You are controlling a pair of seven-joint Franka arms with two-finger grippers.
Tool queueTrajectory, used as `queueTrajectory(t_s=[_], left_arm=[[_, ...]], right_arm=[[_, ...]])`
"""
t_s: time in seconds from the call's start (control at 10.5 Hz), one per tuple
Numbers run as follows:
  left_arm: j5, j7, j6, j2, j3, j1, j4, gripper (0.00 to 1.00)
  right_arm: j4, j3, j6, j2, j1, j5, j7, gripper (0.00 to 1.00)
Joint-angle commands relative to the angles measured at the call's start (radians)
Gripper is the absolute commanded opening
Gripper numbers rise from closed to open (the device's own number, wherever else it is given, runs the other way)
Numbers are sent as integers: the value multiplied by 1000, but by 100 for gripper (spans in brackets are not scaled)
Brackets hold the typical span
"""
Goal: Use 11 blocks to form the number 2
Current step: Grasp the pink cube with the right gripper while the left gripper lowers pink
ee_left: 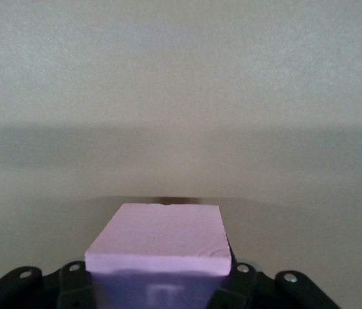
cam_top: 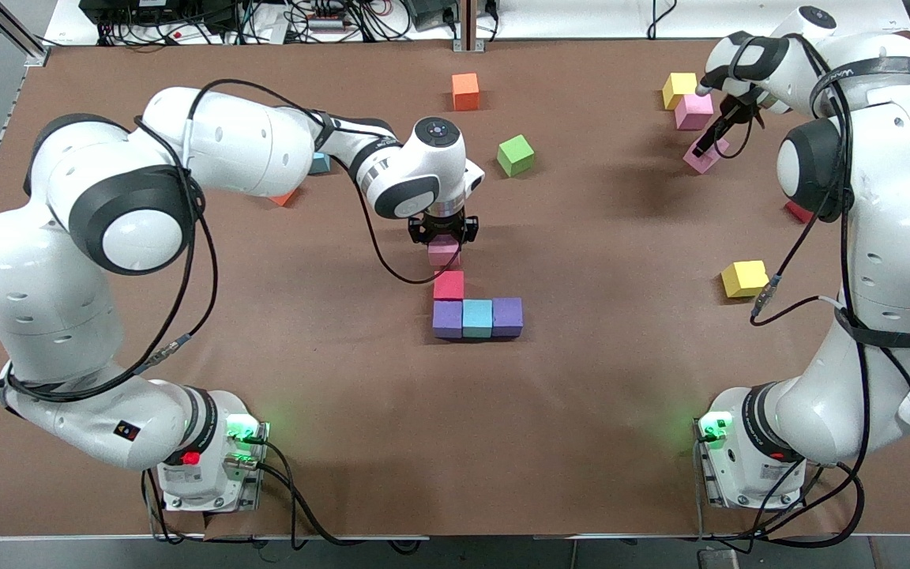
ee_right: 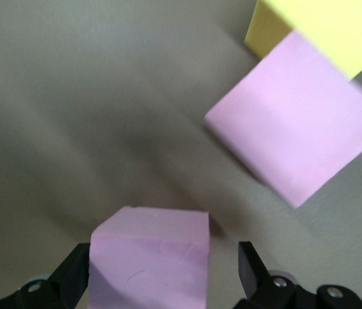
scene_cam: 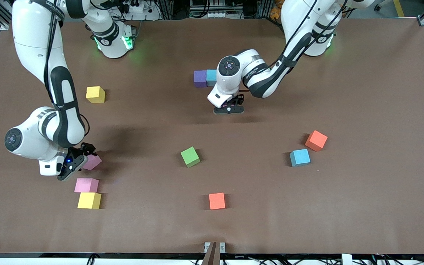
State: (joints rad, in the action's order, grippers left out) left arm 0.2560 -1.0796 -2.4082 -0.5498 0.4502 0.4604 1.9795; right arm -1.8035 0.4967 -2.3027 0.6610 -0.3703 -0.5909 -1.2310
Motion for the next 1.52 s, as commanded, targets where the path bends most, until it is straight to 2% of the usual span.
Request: queueTrajectory(t_s=[0.0,0.47,0.76,1.23,1.42], left_arm=[[43,-34,11,-18,1,10,-18,43],[52,-36,11,-27,1,18,-18,43],[55,-49,11,-27,1,24,-18,43],[55,-63,11,-35,1,24,-19,43],[57,-63,11,-35,1,29,-18,43]], right_arm=[[20,-14,14,2,24,-21,-27,100],[16,-14,14,3,39,-24,-28,100],[12,-15,12,5,48,-27,-28,83],[10,-15,16,5,47,-27,-25,42],[18,-14,43,-4,44,-27,-16,40]])
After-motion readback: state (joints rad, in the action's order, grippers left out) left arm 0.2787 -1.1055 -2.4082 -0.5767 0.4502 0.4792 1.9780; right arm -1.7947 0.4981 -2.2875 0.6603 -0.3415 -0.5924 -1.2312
